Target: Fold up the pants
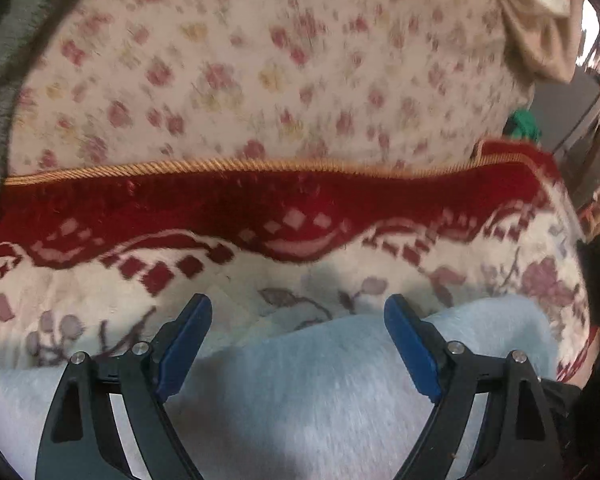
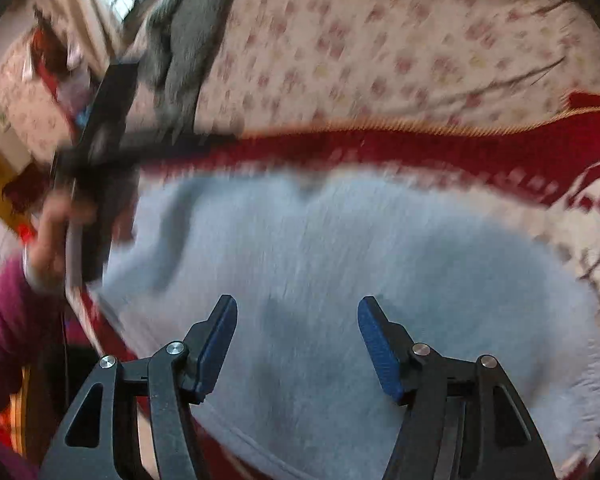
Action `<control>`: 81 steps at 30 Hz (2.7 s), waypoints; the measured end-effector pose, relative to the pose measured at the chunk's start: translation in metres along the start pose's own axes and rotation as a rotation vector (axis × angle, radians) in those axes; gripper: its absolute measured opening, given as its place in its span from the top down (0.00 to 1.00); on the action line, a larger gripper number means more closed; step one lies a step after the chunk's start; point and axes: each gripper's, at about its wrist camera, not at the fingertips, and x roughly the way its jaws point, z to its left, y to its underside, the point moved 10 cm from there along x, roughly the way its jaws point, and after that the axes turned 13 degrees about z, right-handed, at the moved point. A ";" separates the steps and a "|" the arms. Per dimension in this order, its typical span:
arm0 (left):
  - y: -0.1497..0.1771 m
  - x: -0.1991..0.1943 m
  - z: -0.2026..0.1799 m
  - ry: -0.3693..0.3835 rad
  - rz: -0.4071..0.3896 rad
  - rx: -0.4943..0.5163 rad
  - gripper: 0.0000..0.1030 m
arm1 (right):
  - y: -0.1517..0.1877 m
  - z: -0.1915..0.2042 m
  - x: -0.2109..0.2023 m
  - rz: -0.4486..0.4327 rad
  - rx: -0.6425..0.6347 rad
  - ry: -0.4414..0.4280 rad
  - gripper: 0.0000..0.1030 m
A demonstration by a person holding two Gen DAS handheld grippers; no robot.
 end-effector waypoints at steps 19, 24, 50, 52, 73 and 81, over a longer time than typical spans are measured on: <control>0.016 0.038 -0.079 0.024 0.185 0.336 0.15 | 0.023 0.008 -0.005 -0.024 -0.017 -0.128 0.34; 0.030 0.054 -0.097 -0.005 0.236 0.406 0.17 | 0.023 0.007 -0.007 -0.022 -0.021 -0.139 0.34; 0.017 0.030 -0.056 -0.041 -0.051 0.214 0.43 | -0.089 -0.097 0.016 0.013 -0.022 0.463 0.32; 0.021 0.020 -0.047 -0.008 -0.063 0.162 0.31 | -0.088 -0.097 0.006 -0.012 0.004 0.449 0.32; 0.149 -0.103 0.124 -0.328 -0.209 -0.227 0.24 | -0.105 0.095 0.029 -0.009 -0.164 0.127 0.20; 0.205 -0.140 0.194 -0.414 -0.240 -0.384 0.24 | -0.117 0.179 0.059 0.027 -0.296 0.085 0.19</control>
